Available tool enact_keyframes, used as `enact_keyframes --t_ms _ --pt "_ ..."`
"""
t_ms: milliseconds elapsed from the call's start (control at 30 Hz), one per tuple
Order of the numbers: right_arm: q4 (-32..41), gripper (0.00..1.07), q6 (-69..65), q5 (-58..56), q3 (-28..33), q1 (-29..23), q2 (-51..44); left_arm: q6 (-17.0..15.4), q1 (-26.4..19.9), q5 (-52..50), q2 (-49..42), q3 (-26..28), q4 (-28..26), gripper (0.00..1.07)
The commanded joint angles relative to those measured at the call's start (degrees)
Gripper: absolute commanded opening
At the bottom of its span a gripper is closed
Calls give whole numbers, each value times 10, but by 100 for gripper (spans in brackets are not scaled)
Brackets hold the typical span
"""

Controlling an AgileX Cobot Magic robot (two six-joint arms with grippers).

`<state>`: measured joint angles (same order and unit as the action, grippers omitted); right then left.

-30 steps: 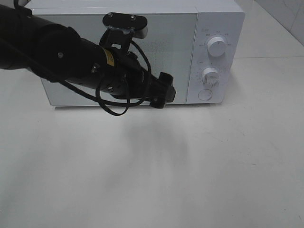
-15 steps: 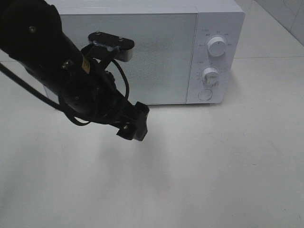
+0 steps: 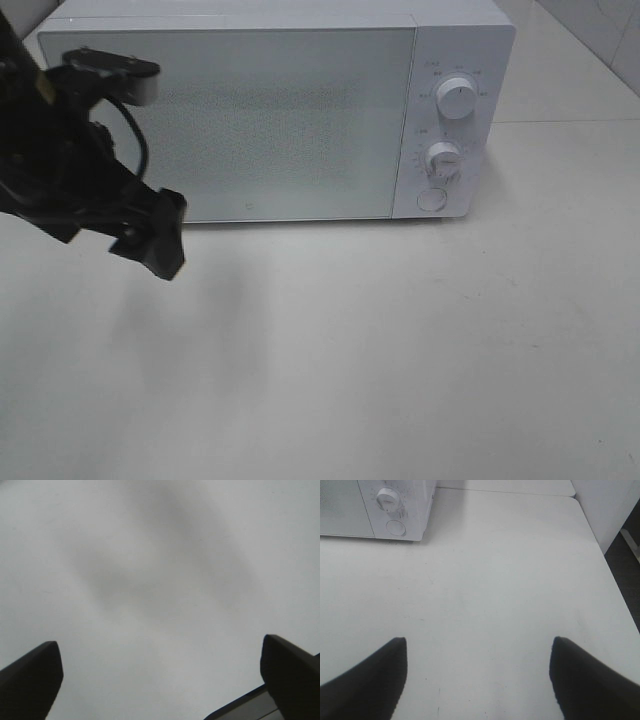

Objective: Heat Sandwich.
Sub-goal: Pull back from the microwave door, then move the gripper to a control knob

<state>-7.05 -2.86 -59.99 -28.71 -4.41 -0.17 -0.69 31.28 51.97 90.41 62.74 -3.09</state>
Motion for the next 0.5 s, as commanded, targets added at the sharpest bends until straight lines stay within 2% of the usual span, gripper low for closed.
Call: enact_keyframes --t_ms 33,67,100,167,200,267,400,500 --pt "1 77 -2 5 -1 5 -15 15 -48 29 -29 0 -9 104" --pt "1 77 -2 5 -1 5 -15 17 -80 43 -46 -1 -9 104" --pt "1 77 -2 5 -1 5 -15 17 -80 43 -46 -1 -9 104" --pt "1 77 -2 5 -1 5 -15 17 -109 52 -62 -3 -9 104" --pt "1 77 -2 5 -1 5 -15 17 -139 58 -84 -9 -9 104" --pt "1 77 -2 5 -1 5 -15 17 -152 58 -95 -14 -9 104" --pt "1 77 -2 5 -1 5 -15 16 -209 44 -151 -66 -9 104" --pt "1 77 -2 5 -1 5 -15 14 -230 43 -174 -91 -11 104"
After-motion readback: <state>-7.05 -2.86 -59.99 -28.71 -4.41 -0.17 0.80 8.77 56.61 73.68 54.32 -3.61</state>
